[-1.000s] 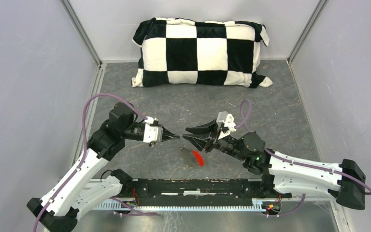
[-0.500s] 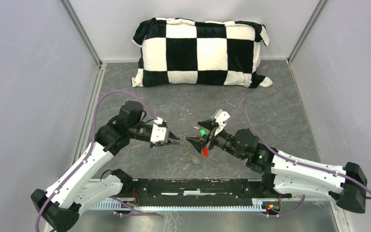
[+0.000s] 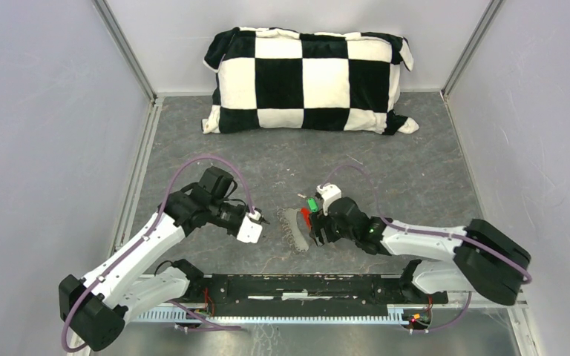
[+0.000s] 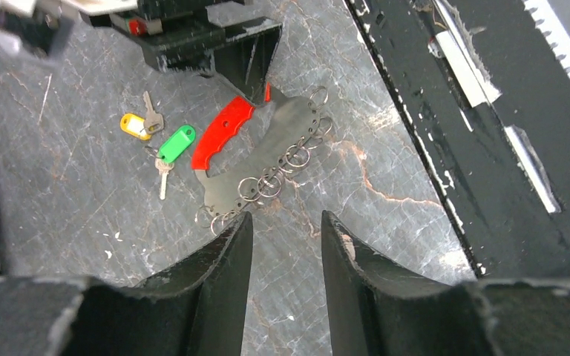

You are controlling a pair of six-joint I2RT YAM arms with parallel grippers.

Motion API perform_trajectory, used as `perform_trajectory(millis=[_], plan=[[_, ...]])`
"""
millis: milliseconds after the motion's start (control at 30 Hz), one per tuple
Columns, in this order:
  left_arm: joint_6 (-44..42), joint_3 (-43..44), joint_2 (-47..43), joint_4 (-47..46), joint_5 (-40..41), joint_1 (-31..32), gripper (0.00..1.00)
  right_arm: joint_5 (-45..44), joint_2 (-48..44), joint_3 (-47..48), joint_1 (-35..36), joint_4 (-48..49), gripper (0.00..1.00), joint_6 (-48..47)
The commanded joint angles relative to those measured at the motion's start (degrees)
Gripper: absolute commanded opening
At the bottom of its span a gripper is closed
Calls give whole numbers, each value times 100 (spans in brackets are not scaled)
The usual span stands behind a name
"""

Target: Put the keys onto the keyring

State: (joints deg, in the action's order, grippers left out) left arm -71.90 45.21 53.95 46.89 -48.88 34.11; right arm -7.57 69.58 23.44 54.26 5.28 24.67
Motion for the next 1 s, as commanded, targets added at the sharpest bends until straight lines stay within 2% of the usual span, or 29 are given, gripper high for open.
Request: perform_trajectory(millis=[0,167,333,400,533,567,800,833,967], plan=[[-660,75,-108,136,43,-18,46,54,616,582,-21,149,78,-136],[-672,48,-366,136,39,-13,47,-9,1066,638,25,280,66,-150],[-564,80,-466,140,91,-18,48,-226,1622,862,330,263,48,-204],[-527,71,-523,141,130,-18,48,-384,1826,1002,477,154,37,-261],[-575,-4,-662,136,170,-18,49,-731,1850,1251,615,-91,4,-423],[-586,-17,-685,134,175,-18,49,-781,1721,1274,628,-89,0,-453],[-788,-271,-872,132,395,-18,54,-610,723,1308,655,245,0,-649],[-794,-323,-902,133,430,-18,54,-511,677,1315,656,254,4,-635],[-800,-592,-833,139,606,-12,57,45,490,1033,662,547,31,-414]])
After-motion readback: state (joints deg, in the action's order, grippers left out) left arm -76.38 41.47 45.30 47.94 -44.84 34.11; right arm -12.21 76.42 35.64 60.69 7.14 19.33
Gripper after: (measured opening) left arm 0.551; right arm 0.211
